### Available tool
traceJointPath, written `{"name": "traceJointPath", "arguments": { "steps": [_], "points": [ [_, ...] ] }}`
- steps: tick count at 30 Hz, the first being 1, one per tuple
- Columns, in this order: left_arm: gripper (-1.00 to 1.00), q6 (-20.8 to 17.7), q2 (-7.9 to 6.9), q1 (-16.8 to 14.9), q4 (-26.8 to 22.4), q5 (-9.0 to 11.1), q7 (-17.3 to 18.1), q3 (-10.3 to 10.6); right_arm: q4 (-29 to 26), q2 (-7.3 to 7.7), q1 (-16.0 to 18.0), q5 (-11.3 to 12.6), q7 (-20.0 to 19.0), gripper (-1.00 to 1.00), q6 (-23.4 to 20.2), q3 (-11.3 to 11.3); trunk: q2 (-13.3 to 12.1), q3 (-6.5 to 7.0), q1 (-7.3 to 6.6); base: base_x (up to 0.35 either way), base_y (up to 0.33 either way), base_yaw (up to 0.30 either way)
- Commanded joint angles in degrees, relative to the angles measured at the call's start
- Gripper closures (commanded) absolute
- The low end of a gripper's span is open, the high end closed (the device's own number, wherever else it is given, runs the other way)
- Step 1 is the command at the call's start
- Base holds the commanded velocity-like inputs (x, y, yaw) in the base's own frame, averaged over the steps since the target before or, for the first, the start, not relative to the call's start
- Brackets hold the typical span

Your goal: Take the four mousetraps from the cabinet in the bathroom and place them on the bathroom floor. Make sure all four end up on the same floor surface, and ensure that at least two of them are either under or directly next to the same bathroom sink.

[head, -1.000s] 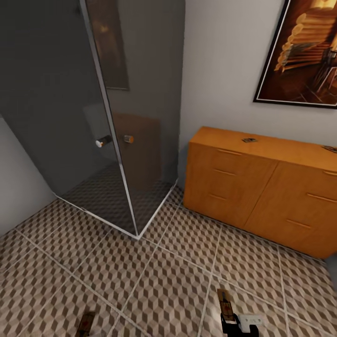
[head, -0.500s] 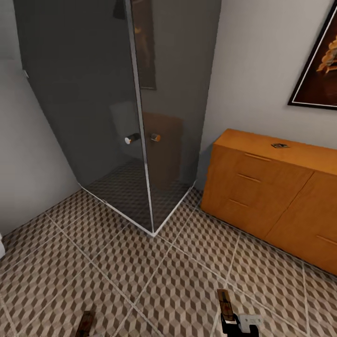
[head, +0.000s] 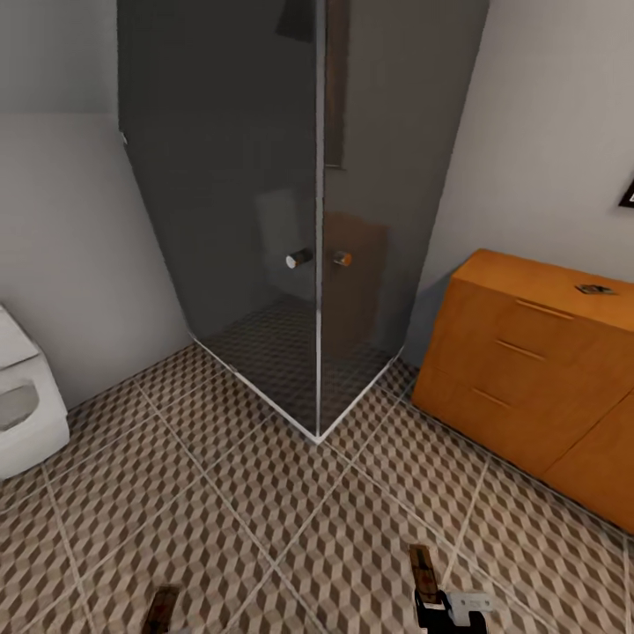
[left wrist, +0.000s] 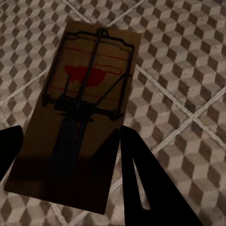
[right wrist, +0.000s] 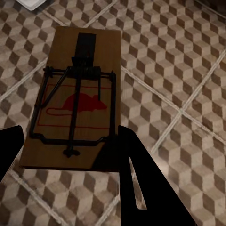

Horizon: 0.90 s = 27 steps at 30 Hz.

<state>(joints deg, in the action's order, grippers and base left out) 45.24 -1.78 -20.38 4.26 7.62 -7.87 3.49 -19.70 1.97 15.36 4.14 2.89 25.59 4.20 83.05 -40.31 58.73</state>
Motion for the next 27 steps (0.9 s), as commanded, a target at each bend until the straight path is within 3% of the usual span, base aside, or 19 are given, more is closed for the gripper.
{"name": "traceJointPath", "arguments": {
  "steps": [1, 27],
  "points": [
    [1.0, 0.29, 0.02, -0.1, 0.22, 0.29, -0.22, 0.38, 0.01, 0.05, 0.02, 0.43, 0.27, 1.0, 0.17, 0.46, 0.03, -0.04, 0.0, 0.0, 0.0, 0.29],
    [1.0, 0.29, 0.02, -0.09, 0.22, 0.29, -0.22, 0.38, 0.01, 0.03, 0.02, 0.43, 0.27, 1.0, 0.17, 0.46, 0.03, -0.04, 0.0, 0.0, 0.0, 0.29]
  ]
}}
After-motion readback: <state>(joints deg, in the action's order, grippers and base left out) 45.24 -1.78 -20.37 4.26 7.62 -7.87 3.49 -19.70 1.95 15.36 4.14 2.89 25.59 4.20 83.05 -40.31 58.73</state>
